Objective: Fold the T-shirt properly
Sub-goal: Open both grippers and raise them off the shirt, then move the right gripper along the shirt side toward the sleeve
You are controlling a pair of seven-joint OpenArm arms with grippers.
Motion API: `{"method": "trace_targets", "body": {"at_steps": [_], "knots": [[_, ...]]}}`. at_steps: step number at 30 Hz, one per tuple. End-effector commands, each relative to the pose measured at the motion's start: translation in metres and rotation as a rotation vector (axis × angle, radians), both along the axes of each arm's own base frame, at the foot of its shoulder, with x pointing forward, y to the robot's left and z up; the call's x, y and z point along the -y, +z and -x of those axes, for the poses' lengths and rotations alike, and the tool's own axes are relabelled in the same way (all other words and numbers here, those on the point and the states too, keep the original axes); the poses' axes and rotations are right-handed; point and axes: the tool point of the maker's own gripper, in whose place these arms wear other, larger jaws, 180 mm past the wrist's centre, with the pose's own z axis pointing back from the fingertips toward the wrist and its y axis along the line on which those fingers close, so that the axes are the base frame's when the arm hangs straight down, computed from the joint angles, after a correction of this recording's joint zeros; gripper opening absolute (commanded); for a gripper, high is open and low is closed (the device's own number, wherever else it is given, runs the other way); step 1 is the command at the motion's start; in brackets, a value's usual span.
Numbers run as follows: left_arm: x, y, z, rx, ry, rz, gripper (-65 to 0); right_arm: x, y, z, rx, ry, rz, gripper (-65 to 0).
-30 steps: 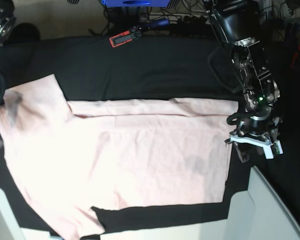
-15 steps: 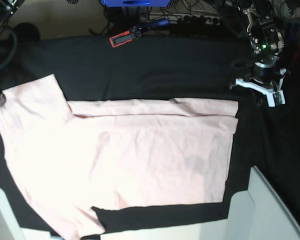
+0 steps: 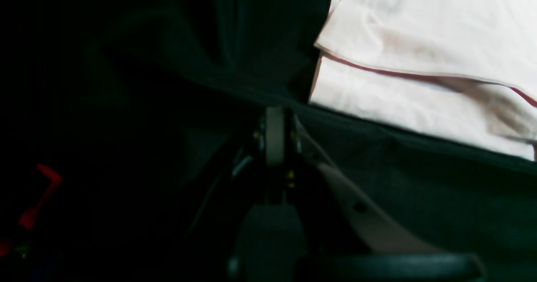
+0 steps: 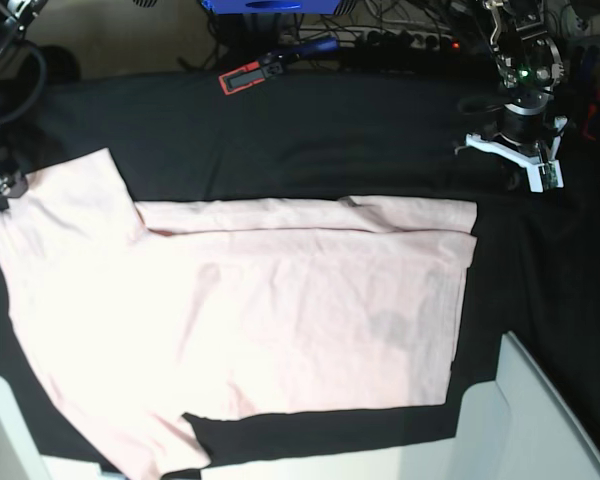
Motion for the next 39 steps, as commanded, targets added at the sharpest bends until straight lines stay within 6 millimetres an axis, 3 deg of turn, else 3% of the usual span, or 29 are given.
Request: {"method": "trace_targets", "body": {"at_steps": [1,5,11,19,20,28,39], "knots": [[-0.003,0.011,-0.004,0.04,-0.005,-0.017,-65.0,0.006,0.008,-0.009,0.016,0.01,0.015,-23.6],[-0.003,0.01,-0.003,0.035,-0.005,-0.016,-65.0,0.005,0.012,-0.016,0.032,0.016,0.015,-23.8],[-0.002,0.008,-0.001,0.03,-0.003,-0.013,-65.0,-0.027,0.008,-0.038,0.028,0.143,0.011,-26.6],[-0.002,0.006,0.002,0.021,-0.003,-0.012,-65.0,-0.03,0.013,-0.048,0.044,0.148,0.005,-62.8],[-0.002,0.005,0.003,0.018,-0.003,-0.012,-65.0,-0.029,0.013,-0.048,0.041,0.141,0.005,-65.0],[-0.002,0.005,0.004,0.017,-0.002,-0.009,-65.0,-0.037,0.013,-0.047,0.006,0.177,-0.022,-64.7],[0.001,0.003,0.004,0.013,-0.009,-0.006,-65.0,-0.05,0.051,-0.086,0.033,0.2,-0.036,-64.7]]}}
